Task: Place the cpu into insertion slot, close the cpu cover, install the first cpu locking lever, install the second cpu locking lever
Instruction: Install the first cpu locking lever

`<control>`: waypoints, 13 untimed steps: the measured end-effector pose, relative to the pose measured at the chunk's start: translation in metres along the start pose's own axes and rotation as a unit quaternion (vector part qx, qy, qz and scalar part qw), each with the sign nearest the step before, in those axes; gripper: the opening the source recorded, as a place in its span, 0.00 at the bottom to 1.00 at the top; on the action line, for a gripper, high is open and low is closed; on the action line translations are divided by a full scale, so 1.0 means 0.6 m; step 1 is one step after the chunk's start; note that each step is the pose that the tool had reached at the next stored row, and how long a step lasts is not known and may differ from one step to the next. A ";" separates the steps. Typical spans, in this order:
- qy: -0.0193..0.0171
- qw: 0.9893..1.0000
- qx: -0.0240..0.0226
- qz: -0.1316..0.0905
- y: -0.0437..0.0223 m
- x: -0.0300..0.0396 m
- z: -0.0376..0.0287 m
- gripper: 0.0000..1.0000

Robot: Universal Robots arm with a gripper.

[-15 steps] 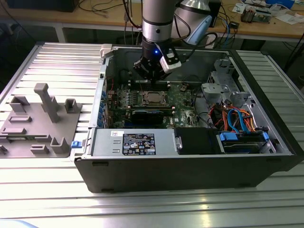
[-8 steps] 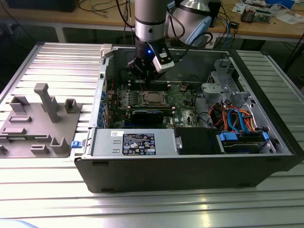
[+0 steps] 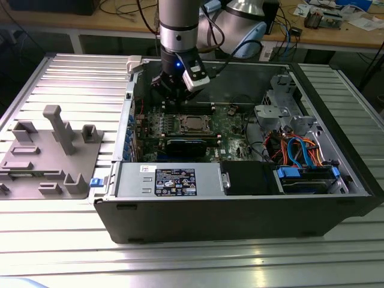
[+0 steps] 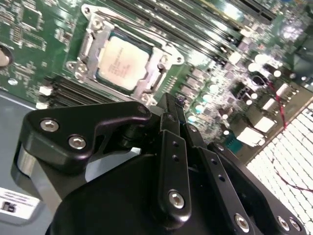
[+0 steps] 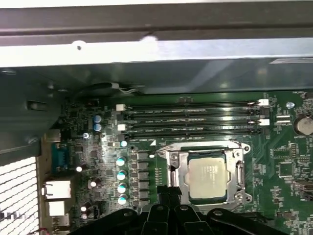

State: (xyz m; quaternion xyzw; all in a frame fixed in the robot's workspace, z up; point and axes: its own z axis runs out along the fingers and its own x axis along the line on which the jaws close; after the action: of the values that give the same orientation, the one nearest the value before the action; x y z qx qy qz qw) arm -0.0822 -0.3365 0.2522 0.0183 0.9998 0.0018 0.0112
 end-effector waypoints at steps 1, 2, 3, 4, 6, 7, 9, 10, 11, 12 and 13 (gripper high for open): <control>0.000 1.000 0.000 0.000 0.000 0.004 0.000 0.11; 0.000 1.000 0.000 0.000 0.000 0.009 0.000 0.11; 0.000 1.000 0.000 0.000 0.000 0.016 0.000 0.11; 0.000 1.000 0.000 0.000 0.000 0.022 0.000 0.11; 0.000 1.000 0.000 0.000 0.002 0.024 -0.001 0.11; 0.000 1.000 0.000 0.000 0.005 0.025 -0.001 0.11; 0.000 1.000 0.000 0.000 0.008 0.026 -0.001 0.11; 0.000 1.000 0.000 0.000 0.010 0.027 -0.002 0.11; 0.000 1.000 0.000 0.000 0.011 0.028 -0.003 0.11; 0.000 1.000 0.000 0.000 0.013 0.029 -0.004 0.11; 0.000 1.000 0.000 0.000 0.014 0.029 -0.006 0.11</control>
State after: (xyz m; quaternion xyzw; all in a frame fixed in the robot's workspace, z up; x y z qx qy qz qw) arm -0.0996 -0.3275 0.2554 0.0180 0.9998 0.0018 0.0113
